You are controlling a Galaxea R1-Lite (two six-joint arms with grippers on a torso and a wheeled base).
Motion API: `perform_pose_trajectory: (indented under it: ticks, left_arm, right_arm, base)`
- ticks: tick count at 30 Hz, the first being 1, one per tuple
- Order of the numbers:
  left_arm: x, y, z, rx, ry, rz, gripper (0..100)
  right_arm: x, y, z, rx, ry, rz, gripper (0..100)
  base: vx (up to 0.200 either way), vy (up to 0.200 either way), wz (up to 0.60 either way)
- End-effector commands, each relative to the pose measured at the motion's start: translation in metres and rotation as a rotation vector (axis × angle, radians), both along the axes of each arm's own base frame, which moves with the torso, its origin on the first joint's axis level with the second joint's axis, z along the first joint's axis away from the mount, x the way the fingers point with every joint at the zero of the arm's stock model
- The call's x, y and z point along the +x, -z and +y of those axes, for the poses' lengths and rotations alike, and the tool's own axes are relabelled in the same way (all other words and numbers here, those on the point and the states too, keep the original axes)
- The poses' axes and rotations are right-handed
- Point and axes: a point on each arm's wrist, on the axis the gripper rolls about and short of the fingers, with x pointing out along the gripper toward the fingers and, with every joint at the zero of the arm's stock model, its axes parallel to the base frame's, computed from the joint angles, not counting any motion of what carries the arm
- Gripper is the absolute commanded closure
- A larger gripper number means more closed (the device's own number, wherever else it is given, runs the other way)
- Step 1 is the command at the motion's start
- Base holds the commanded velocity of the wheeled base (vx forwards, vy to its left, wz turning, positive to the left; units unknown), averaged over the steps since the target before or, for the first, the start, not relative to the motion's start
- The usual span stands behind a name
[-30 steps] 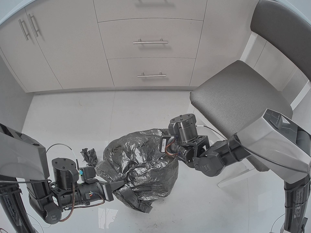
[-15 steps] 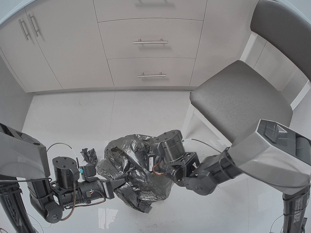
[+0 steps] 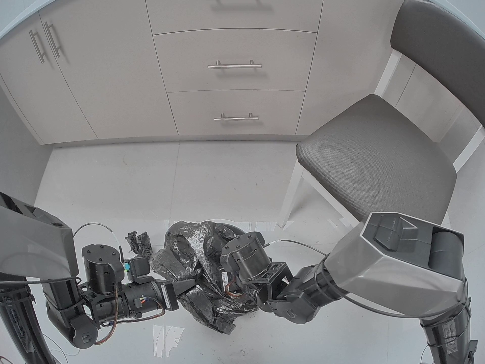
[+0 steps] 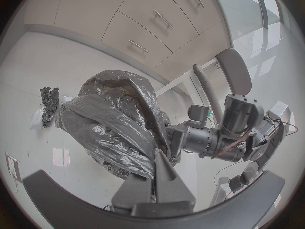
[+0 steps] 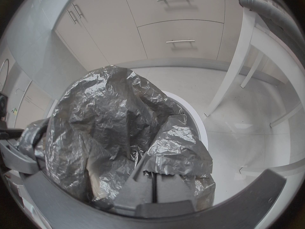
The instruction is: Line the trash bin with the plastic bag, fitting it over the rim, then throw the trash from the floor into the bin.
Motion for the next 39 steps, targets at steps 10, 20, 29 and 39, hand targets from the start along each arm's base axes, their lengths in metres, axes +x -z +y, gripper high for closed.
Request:
perform_pose_trajectory:
  ticks: [10,20,29,39]
  left_arm:
    - [0.000,0.000,-0.001,-0.001,0.002,0.000,100]
    - [-0.001,0.000,-0.003,-0.001,0.012,0.000,100]
    - [-0.001,0.000,-0.004,-0.003,0.013,-0.002,100]
    - [-0.001,-0.001,-0.004,-0.011,0.008,0.005,100]
  right_arm:
    - [0.022,0.045,0.010,-0.034,0.023,0.023,100]
    - [0.031,0.059,0.017,-0.083,0.041,-0.019,100]
    - [0.038,0.061,0.019,-0.128,0.018,-0.041,100]
    - [0.050,0.066,0.028,-0.153,0.039,-0.047,100]
  base:
    - [0.000,0.000,0.00]
    - [0.000,0.000,0.00]
    - [0.000,0.000,0.00]
    - [0.000,0.000,0.00]
